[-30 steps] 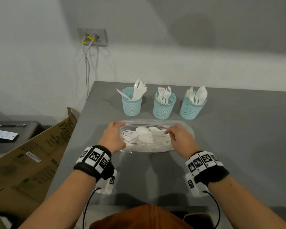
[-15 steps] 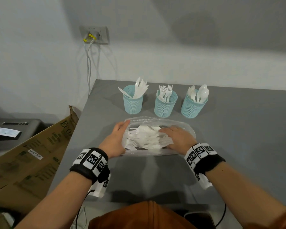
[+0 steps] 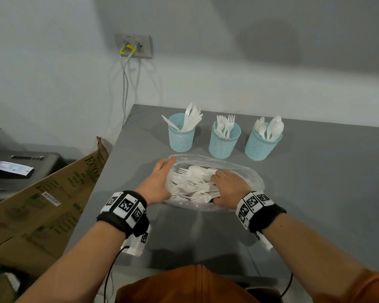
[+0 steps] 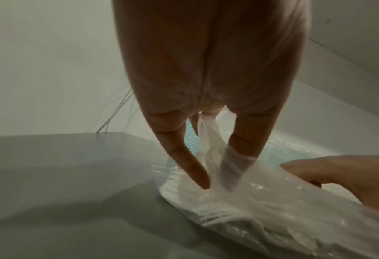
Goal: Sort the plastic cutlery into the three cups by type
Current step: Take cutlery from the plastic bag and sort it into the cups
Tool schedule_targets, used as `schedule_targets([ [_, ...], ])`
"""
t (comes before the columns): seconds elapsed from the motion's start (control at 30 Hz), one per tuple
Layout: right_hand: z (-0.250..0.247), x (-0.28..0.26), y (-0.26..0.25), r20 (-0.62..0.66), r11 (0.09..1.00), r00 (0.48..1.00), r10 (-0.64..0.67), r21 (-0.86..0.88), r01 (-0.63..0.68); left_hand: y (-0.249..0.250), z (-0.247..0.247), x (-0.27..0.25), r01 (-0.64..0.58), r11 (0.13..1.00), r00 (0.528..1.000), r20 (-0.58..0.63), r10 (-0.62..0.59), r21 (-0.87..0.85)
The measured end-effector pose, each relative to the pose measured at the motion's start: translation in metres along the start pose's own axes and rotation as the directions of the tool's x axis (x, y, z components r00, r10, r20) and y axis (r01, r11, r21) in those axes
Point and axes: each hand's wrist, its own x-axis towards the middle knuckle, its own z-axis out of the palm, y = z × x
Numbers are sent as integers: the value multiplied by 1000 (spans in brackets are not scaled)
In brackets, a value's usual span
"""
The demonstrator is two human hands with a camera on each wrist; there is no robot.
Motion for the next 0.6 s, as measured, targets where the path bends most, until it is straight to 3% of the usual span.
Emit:
schedule_targets([
  [0.23, 1, 10, -21, 54, 997, 995, -78, 18, 77, 6, -1, 3, 10, 1000, 1000, 24, -9, -26],
  [0.6, -4, 19, -31, 92, 991, 996, -2, 136, -10, 15, -6, 3, 1, 998, 999, 54, 2, -58],
])
